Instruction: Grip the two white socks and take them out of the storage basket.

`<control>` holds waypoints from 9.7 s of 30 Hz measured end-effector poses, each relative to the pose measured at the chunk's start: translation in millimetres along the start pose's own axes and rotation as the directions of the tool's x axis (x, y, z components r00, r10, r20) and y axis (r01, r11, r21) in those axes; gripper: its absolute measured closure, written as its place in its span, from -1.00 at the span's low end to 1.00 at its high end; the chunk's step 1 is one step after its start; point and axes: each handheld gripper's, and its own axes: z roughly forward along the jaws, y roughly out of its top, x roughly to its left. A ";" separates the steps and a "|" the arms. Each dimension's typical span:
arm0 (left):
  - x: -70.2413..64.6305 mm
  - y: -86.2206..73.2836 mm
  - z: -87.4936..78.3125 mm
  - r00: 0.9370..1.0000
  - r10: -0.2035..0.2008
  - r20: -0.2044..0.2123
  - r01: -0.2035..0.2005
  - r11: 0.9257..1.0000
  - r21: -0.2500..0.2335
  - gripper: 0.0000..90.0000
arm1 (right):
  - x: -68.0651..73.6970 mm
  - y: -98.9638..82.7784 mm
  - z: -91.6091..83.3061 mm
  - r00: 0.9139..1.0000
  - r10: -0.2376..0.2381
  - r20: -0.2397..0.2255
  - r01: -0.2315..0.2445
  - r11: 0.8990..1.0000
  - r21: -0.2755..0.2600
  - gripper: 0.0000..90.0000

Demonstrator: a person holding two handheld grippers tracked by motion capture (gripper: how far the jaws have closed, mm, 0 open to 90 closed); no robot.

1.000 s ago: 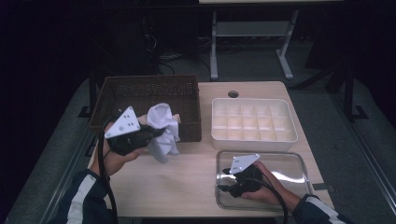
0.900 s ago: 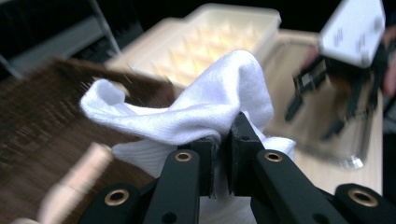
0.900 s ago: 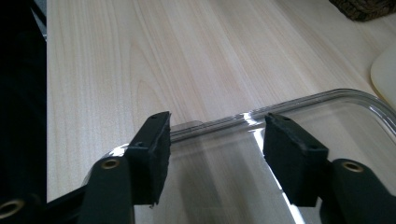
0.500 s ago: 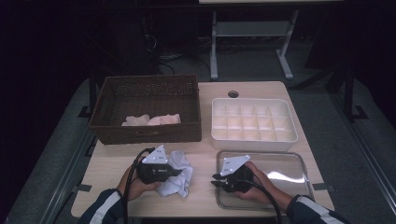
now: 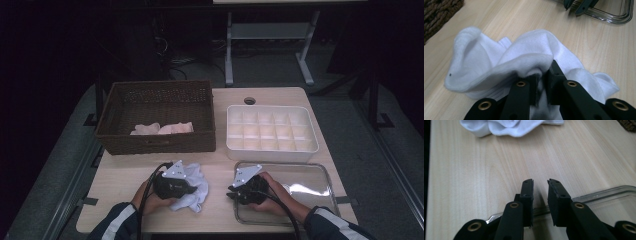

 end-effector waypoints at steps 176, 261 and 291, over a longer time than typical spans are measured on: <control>12.3 29.1 -9.2 0.986 -0.085 -0.143 0.067 0.990 -0.126 -0.13 | -0.9 31.0 1.1 0.983 -0.147 -0.108 0.134 0.984 -0.116 0.81; 25.0 -9.3 -40.5 0.971 -0.172 -0.166 0.165 0.985 -0.057 -0.06 | -15.8 21.9 8.6 0.984 0.099 -0.148 -0.104 0.994 -0.027 0.63; 13.1 0.2 -5.1 0.999 -0.022 -0.035 0.024 0.999 0.043 0.78 | -9.7 29.6 -18.2 0.997 0.016 0.072 -0.005 0.989 -0.145 0.55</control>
